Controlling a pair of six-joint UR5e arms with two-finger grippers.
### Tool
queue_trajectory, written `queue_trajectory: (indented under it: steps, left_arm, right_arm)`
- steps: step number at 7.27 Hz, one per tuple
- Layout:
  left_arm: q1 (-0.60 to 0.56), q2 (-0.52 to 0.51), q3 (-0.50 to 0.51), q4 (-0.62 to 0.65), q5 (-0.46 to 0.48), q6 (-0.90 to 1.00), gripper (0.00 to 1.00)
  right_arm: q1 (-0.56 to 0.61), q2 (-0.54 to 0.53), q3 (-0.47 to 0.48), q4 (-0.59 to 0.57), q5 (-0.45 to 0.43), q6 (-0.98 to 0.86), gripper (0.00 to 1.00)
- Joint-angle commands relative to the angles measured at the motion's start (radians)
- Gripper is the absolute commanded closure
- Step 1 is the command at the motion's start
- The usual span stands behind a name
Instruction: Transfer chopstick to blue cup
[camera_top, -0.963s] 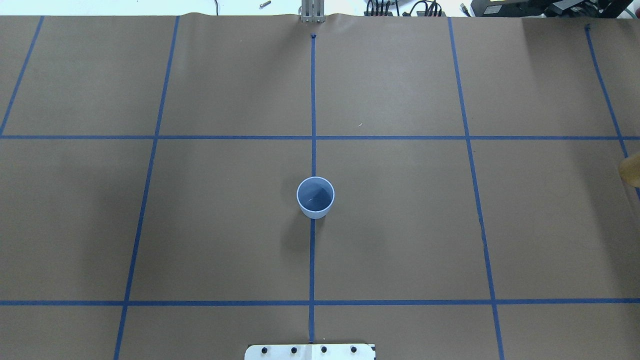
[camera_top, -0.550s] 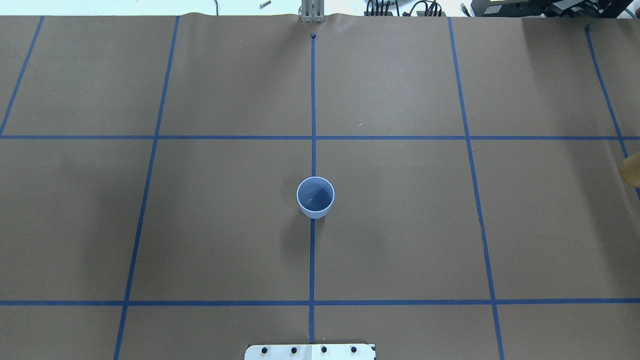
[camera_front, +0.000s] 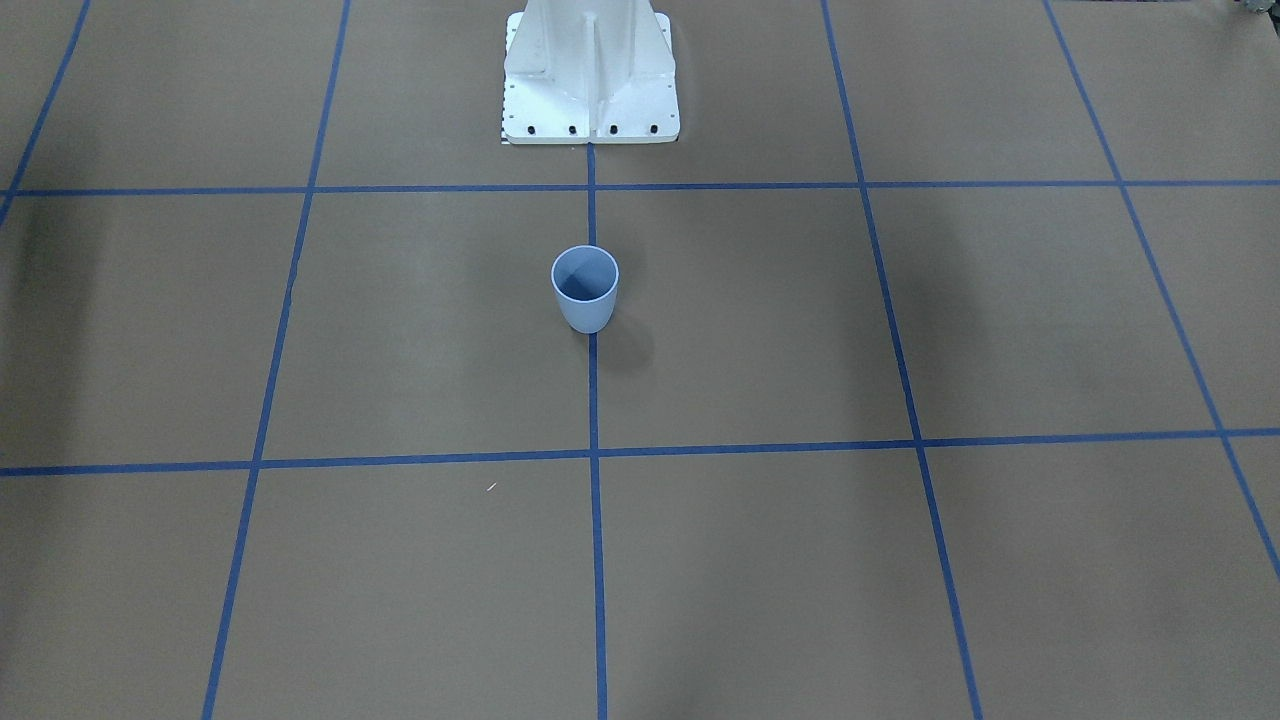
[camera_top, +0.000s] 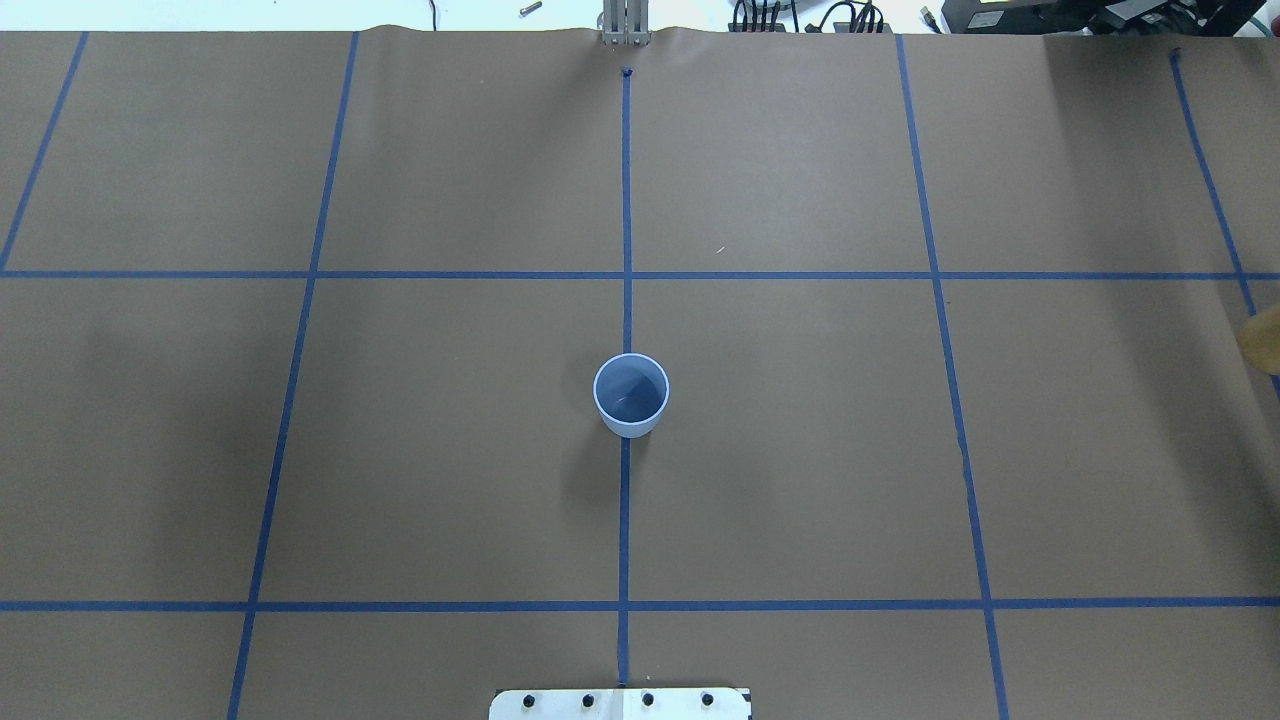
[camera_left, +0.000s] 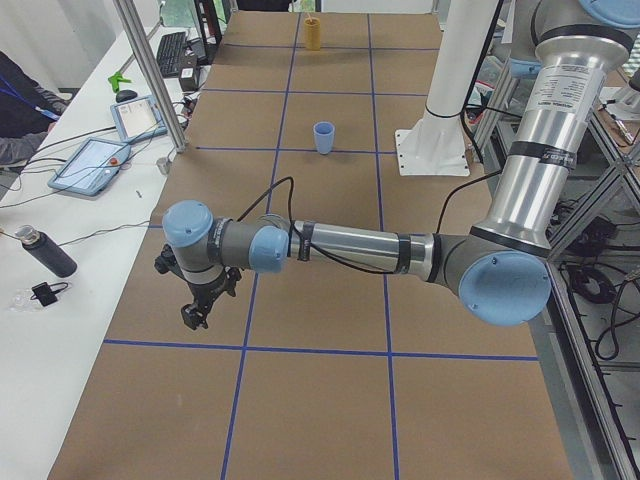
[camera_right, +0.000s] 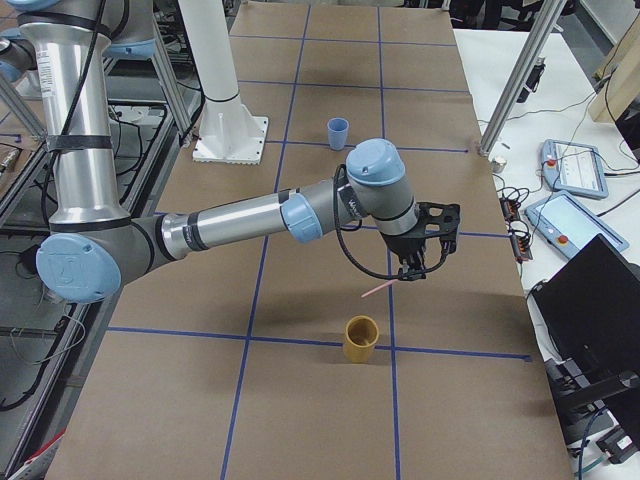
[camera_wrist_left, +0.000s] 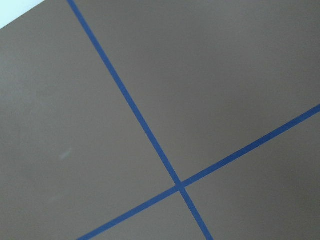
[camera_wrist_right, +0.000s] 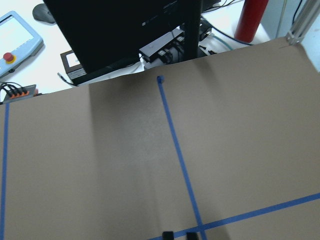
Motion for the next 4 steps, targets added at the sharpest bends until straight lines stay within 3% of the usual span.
queue_trajectory:
  steps: [1,4]
  left_arm:
    - [-0.022,0.041,-0.034,0.0,-0.003,-0.156,0.01]
    - [-0.054,0.105,-0.118,-0.006,-0.009,-0.24,0.01]
  right_arm:
    - [-0.13,0.068,0.042,-0.008,0.046,0.236,1.0]
    - [-0.349,0.178,0.134,-0.009,0.028,0.65,1.0]
